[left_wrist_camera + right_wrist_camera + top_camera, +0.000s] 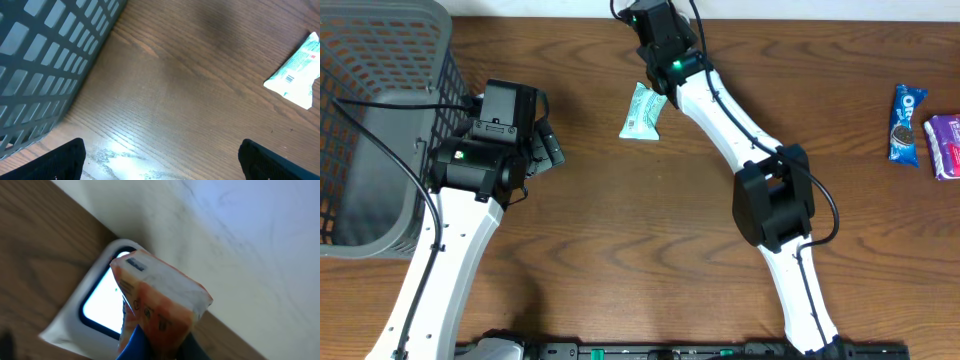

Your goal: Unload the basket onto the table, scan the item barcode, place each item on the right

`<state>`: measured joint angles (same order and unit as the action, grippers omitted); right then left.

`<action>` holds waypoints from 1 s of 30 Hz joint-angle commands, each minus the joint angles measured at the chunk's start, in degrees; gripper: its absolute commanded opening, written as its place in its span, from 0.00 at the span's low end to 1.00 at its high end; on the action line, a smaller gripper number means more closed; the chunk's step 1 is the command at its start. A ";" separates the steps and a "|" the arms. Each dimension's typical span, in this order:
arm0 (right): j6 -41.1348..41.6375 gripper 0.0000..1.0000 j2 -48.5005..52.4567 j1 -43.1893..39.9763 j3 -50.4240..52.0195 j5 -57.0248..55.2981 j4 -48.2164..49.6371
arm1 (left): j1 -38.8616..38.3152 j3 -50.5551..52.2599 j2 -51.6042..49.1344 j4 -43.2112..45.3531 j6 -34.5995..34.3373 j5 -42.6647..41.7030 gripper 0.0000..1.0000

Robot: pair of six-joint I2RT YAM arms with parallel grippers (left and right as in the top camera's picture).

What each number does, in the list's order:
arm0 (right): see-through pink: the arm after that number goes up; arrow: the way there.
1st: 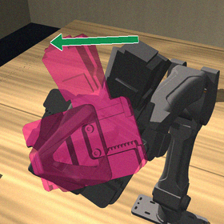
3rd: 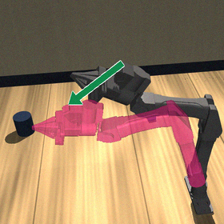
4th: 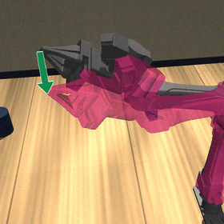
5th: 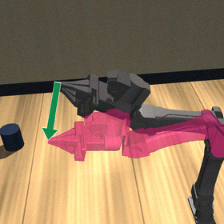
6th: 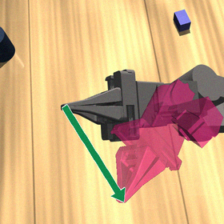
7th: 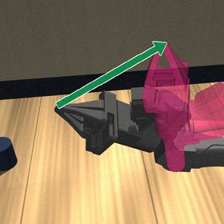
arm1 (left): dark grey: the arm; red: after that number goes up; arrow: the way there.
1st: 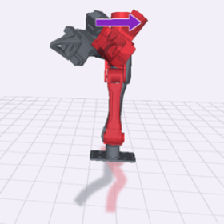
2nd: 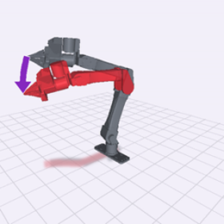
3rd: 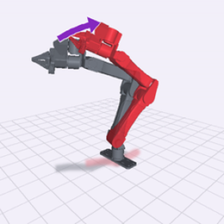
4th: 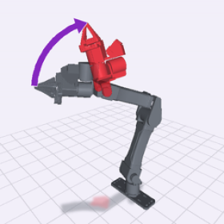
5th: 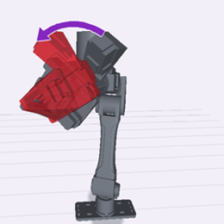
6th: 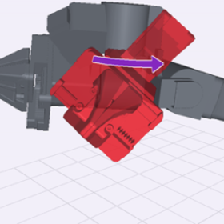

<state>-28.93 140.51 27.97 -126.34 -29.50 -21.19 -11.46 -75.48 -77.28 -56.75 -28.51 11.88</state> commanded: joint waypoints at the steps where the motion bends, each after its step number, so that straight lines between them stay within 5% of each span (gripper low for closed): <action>1: -6.16 0.01 -0.24 -1.03 0.17 -2.49 0.92 | 0.20 -0.11 -0.09 -0.20 -0.48 -0.31 0.98; 7: -6.62 0.01 -0.24 -1.84 0.20 0.09 -0.90 | 0.20 -0.11 -0.09 -0.20 -0.48 -0.31 0.98; 14: 10.51 0.01 -1.79 -4.74 -1.18 -10.47 -2.27 | 0.20 -0.11 -0.09 -0.20 -0.48 -0.31 0.98; 19: 14.84 0.01 -6.16 -13.18 -1.18 -11.82 -11.58 | 0.20 -0.11 -0.09 -0.20 -0.48 -0.31 0.98; 25: 26.40 0.01 -6.40 -30.88 -1.14 -14.51 -34.32 | 0.20 -0.11 -0.09 -0.20 -0.48 -0.31 0.98; 30: 31.26 0.01 -6.34 -40.35 -1.09 -11.93 -40.48 | 0.20 -0.11 -0.09 -0.20 -0.48 -0.31 0.98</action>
<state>-3.09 135.74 -9.85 -127.09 -42.06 -60.66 -11.46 -75.48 -77.25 -56.77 -28.51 11.88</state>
